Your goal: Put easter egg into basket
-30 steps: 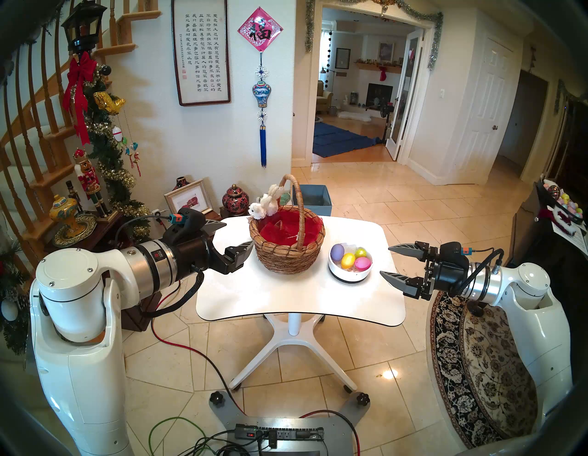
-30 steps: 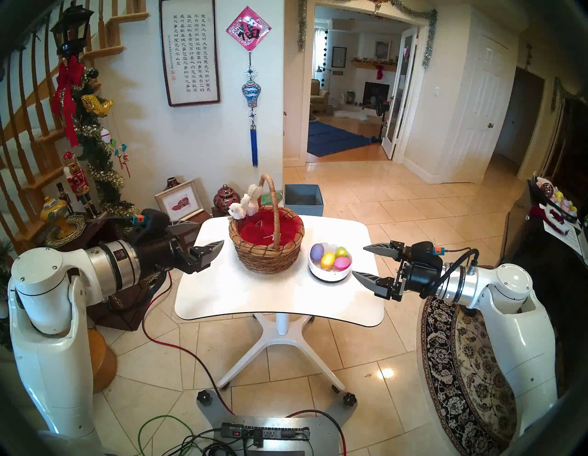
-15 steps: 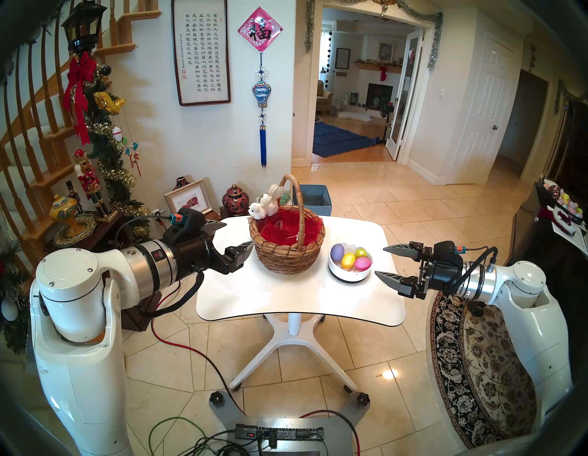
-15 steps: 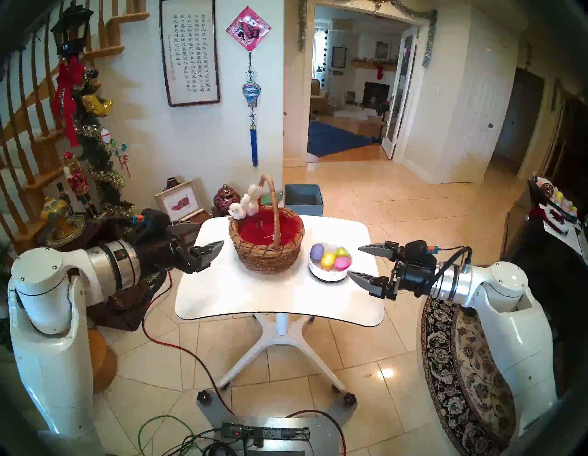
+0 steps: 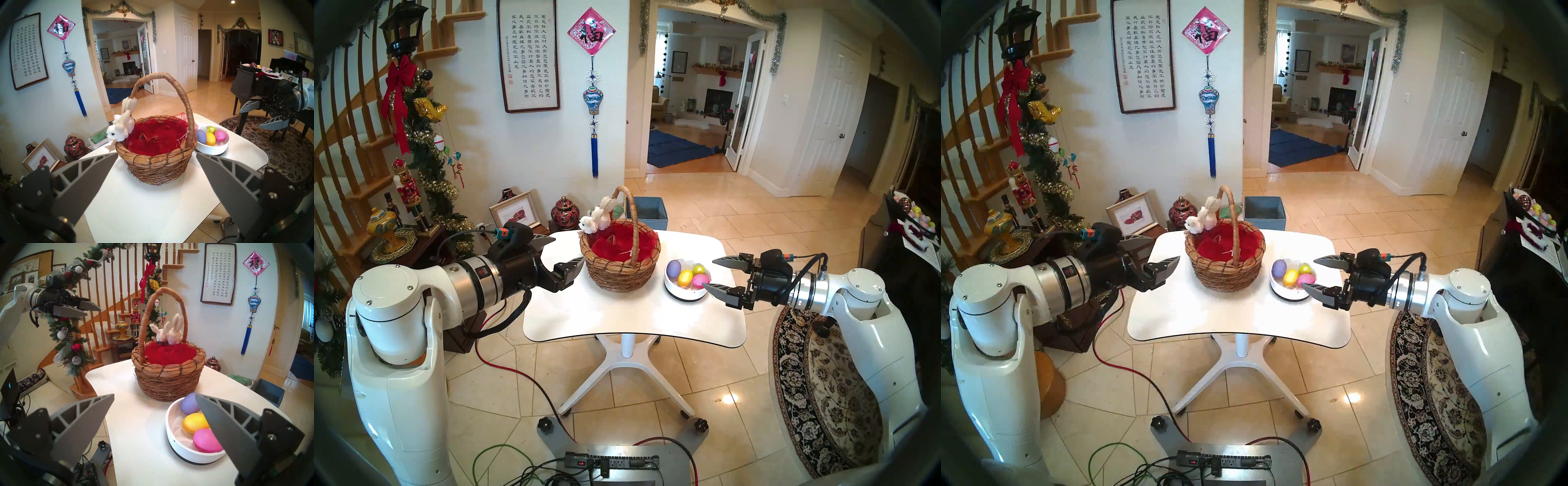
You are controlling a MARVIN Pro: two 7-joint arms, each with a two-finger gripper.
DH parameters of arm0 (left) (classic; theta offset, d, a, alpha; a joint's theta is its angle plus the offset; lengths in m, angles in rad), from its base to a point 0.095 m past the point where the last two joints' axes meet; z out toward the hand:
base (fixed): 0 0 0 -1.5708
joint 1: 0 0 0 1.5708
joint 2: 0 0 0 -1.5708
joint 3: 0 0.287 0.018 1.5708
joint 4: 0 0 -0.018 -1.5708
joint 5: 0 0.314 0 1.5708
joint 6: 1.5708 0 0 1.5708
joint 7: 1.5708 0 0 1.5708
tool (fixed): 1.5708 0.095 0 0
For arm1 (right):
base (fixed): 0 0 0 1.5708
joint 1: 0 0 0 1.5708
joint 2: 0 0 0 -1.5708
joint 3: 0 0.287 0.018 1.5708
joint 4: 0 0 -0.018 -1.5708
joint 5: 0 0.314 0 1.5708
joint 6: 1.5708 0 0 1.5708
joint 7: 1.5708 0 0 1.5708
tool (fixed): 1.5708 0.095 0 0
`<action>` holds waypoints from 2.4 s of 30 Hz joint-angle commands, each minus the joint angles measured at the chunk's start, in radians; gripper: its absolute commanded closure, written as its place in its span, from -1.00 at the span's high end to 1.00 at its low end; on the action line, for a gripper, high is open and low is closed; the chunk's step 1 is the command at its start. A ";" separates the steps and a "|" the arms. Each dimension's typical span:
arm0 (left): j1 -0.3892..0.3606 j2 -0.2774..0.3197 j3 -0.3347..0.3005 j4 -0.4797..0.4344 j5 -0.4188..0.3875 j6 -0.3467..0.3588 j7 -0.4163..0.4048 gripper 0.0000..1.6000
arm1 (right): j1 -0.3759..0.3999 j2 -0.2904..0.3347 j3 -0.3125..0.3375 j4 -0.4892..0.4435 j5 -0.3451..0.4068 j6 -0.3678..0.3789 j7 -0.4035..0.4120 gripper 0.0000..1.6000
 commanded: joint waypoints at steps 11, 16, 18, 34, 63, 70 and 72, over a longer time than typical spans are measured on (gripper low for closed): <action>-0.003 0.001 0.001 -0.004 0.000 -0.001 0.000 1.00 | 0.183 -0.012 -0.100 0.010 -0.043 0.134 -0.091 1.00; -0.003 0.001 0.001 -0.004 0.000 -0.001 0.000 1.00 | 0.231 -0.021 -0.152 0.019 -0.072 0.181 -0.115 1.00; -0.003 0.001 0.001 -0.004 0.000 -0.001 0.000 1.00 | 0.249 -0.026 -0.171 0.024 -0.082 0.197 -0.123 1.00; -0.003 0.000 0.001 -0.004 0.000 -0.001 0.000 1.00 | 0.345 -0.042 -0.258 0.073 -0.141 0.277 -0.150 1.00; -0.003 0.000 0.001 -0.004 0.001 -0.001 0.000 1.00 | 0.442 -0.106 -0.360 0.185 -0.203 0.255 -0.168 1.00; -0.003 0.000 0.001 -0.004 0.001 -0.001 0.000 1.00 | 0.457 -0.115 -0.369 0.196 -0.203 0.265 -0.158 1.00; -0.003 0.000 0.001 -0.004 0.001 -0.001 0.000 1.00 | 0.460 -0.119 -0.370 0.197 -0.197 0.278 -0.151 1.00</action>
